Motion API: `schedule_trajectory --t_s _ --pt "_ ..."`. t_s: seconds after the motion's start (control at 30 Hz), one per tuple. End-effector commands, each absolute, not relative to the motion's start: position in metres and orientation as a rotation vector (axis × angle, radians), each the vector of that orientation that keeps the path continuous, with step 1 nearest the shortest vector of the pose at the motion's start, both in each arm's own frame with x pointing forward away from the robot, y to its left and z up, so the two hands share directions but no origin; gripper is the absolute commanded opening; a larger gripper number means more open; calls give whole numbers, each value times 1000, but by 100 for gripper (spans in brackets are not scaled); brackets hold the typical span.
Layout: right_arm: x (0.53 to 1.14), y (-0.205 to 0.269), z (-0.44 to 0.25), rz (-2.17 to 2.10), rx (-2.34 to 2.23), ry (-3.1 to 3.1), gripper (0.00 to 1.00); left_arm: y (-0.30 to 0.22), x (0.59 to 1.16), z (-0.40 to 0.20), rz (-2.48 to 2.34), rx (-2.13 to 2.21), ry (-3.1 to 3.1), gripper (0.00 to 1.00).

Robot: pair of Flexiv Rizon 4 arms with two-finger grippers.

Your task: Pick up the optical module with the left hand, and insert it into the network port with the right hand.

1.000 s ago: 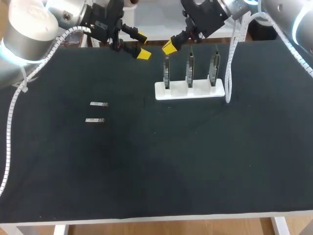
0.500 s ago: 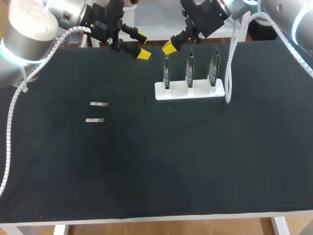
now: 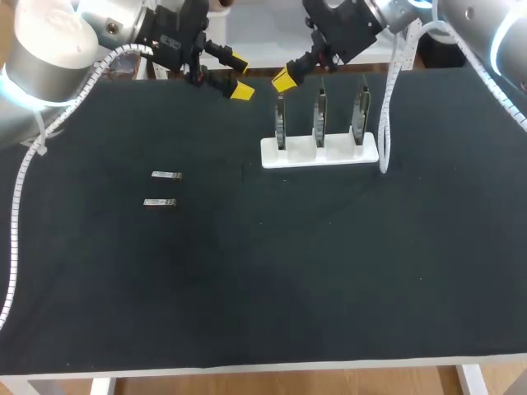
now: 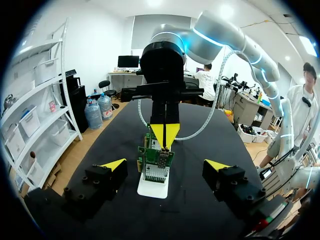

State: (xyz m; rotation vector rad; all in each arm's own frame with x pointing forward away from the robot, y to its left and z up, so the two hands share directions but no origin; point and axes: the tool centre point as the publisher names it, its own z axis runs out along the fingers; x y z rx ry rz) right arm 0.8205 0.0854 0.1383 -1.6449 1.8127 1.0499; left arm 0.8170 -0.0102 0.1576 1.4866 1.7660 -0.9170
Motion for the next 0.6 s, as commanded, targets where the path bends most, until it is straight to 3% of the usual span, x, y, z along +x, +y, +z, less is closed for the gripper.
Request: schedule_trajectory --t_s 0.03,0.6 --pt "825 77 106 1456 -1851 1698 0 -11 818 158 -917 1490 1768 100" --pt "831 74 127 1447 -1802 1669 0 -11 818 158 -917 1490 1768 100"
